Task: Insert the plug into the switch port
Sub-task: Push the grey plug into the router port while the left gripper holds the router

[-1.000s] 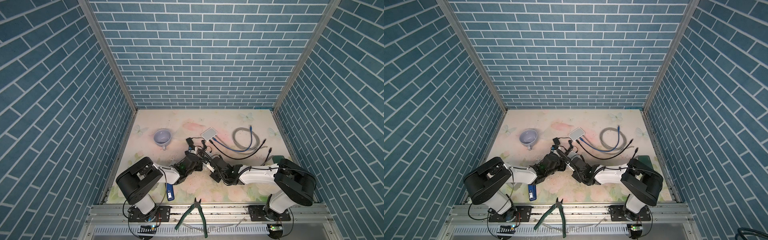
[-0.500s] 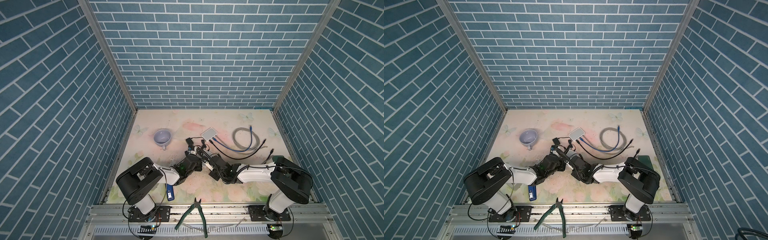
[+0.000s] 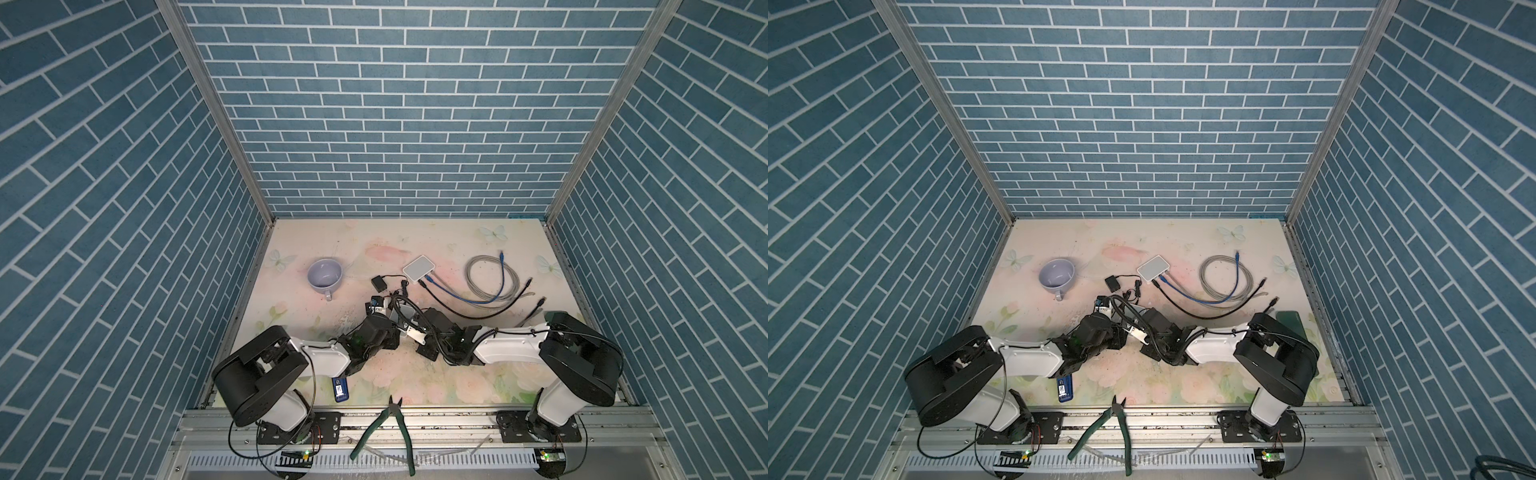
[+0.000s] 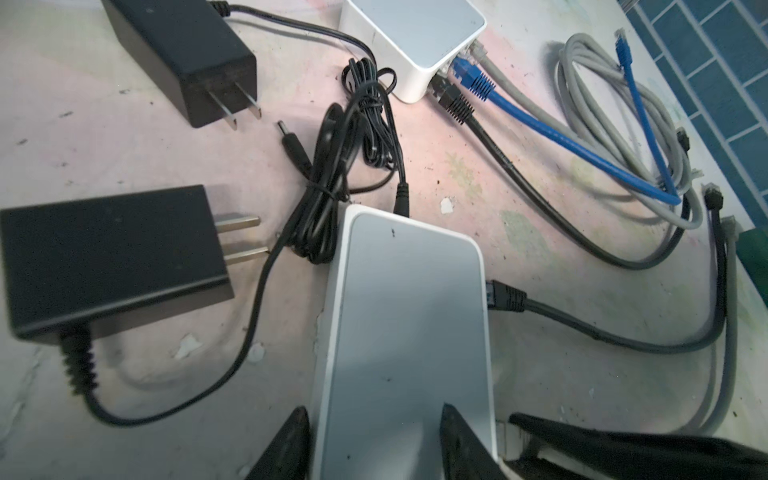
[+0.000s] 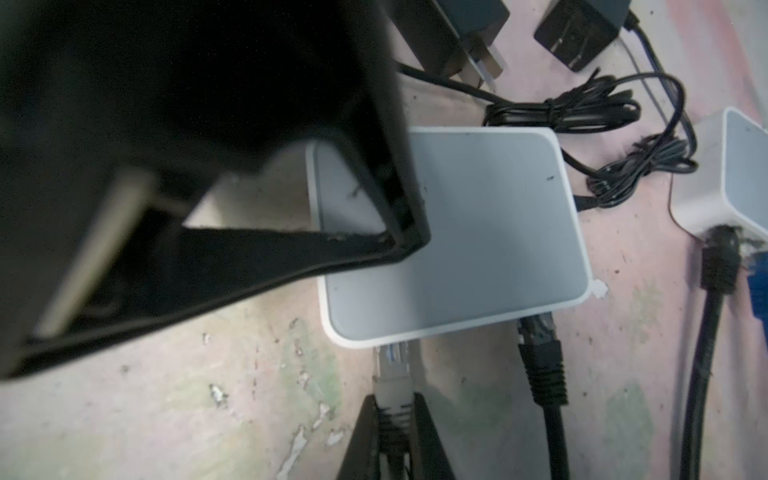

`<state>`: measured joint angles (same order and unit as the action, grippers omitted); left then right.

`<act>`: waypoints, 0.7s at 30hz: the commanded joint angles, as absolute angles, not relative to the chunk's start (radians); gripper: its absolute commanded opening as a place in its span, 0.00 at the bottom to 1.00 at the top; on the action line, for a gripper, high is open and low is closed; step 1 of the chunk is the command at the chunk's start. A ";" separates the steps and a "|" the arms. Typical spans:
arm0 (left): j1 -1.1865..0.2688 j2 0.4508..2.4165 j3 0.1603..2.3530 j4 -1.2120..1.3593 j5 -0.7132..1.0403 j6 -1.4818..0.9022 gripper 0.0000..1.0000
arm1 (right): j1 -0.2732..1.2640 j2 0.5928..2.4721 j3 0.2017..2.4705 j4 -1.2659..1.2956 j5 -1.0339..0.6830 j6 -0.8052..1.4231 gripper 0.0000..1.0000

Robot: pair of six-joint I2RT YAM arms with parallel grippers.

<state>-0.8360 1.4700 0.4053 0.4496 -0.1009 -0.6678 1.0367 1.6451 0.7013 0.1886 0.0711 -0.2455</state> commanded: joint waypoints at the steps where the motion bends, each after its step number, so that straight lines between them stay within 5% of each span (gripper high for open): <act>1: -0.853 1.380 0.421 0.381 0.086 -0.629 0.57 | 1.009 1.654 0.721 0.363 -0.018 -0.297 0.00; 21: -0.739 1.212 0.406 0.206 0.040 -0.568 0.77 | 0.925 1.715 0.663 0.375 0.032 -0.240 0.00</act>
